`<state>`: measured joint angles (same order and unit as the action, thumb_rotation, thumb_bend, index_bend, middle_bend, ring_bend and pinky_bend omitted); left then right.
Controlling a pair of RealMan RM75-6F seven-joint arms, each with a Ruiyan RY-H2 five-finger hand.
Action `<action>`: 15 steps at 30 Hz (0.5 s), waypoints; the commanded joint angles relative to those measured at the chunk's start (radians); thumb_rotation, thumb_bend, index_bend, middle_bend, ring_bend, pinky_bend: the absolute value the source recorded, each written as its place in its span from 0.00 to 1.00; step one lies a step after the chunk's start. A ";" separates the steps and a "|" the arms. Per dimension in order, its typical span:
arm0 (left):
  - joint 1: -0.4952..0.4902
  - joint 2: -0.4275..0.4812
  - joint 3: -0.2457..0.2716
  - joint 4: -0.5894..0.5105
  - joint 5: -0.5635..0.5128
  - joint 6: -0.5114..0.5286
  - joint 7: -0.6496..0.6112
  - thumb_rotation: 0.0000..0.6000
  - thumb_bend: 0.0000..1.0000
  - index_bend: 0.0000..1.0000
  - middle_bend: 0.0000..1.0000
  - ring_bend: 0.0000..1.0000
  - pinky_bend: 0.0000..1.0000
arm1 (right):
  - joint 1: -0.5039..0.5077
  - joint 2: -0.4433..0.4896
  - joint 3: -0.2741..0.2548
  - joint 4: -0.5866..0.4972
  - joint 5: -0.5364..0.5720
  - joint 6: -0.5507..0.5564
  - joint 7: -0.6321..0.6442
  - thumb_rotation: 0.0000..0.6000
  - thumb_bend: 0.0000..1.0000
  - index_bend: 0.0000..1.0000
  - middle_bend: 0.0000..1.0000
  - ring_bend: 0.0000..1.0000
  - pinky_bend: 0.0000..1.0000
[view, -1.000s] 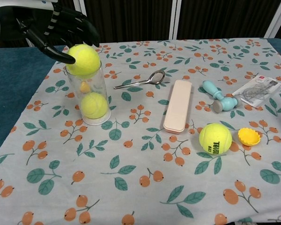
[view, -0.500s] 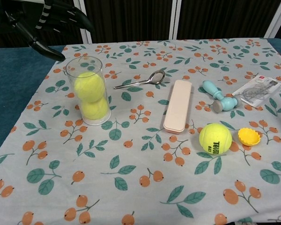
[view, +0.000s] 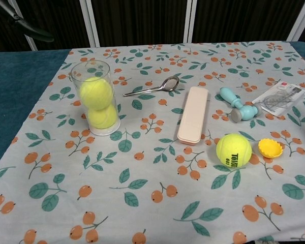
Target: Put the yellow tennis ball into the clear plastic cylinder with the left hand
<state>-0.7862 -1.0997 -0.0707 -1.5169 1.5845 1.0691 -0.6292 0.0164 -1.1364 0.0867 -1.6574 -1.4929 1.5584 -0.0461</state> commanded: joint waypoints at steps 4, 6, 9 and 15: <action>0.199 0.077 0.022 -0.151 -0.132 0.185 0.490 1.00 0.13 0.21 0.14 0.01 0.14 | 0.000 -0.001 -0.001 0.000 -0.003 0.002 -0.003 1.00 0.17 0.00 0.00 0.11 0.25; 0.267 0.078 0.034 -0.181 -0.176 0.263 0.595 1.00 0.13 0.19 0.13 0.01 0.13 | 0.000 -0.001 -0.001 0.000 -0.004 0.002 -0.004 1.00 0.17 0.00 0.00 0.11 0.25; 0.371 0.055 0.054 -0.215 -0.232 0.384 0.707 1.00 0.13 0.19 0.13 0.01 0.12 | 0.000 -0.001 -0.001 0.000 -0.007 0.005 -0.005 1.00 0.17 0.00 0.00 0.11 0.25; 0.547 -0.024 0.119 -0.137 -0.244 0.503 0.569 1.00 0.13 0.18 0.12 0.01 0.11 | 0.002 -0.003 -0.002 0.002 -0.018 0.008 -0.007 1.00 0.17 0.00 0.00 0.11 0.25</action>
<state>-0.3396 -1.0751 0.0006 -1.6913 1.3716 1.5067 0.0547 0.0175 -1.1389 0.0849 -1.6560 -1.5073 1.5649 -0.0524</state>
